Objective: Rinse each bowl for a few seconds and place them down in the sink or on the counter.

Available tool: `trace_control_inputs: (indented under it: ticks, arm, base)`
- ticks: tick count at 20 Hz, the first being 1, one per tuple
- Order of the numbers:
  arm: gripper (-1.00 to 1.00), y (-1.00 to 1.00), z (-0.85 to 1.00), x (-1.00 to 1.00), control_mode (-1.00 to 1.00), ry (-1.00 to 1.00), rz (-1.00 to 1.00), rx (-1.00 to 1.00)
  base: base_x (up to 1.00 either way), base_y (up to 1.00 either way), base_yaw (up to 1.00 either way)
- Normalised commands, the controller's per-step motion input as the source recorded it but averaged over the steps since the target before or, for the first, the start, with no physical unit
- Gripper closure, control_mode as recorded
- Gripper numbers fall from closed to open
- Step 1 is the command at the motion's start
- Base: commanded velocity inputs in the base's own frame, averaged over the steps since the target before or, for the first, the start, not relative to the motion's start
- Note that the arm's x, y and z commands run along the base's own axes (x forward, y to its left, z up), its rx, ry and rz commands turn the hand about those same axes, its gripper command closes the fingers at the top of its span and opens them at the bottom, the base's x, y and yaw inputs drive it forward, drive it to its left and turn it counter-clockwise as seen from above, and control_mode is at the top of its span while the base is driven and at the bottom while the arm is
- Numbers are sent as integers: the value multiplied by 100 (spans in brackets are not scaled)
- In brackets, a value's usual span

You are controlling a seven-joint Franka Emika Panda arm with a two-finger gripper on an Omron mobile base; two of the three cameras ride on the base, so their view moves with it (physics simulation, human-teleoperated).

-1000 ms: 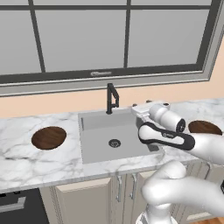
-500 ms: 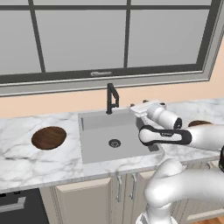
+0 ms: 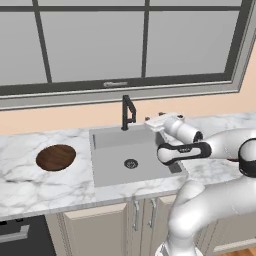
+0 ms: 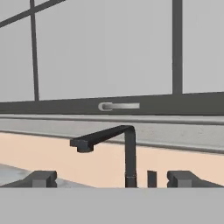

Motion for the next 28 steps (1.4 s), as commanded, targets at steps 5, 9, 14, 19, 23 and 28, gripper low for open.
trace_control_inputs:
  ticks: [5,9,14,19,23,28]
  arm:
    - [-100,4,-17,30,-100,0,0,1]
    - [-100,0,-19,27,-100,0,0,2]
    - [-100,-1,-18,25,-100,0,0,3]
    - [-100,2,-25,25,-100,0,0,2]
    - [-100,3,-26,24,-100,0,0,1]
    - [-100,1,-16,27,-100,-1,0,0]
  base:
    - [0,0,0]
    - [0,0,0]
    - [0,0,0]
    - [0,0,0]
    - [0,0,0]
    - [0,0,0]
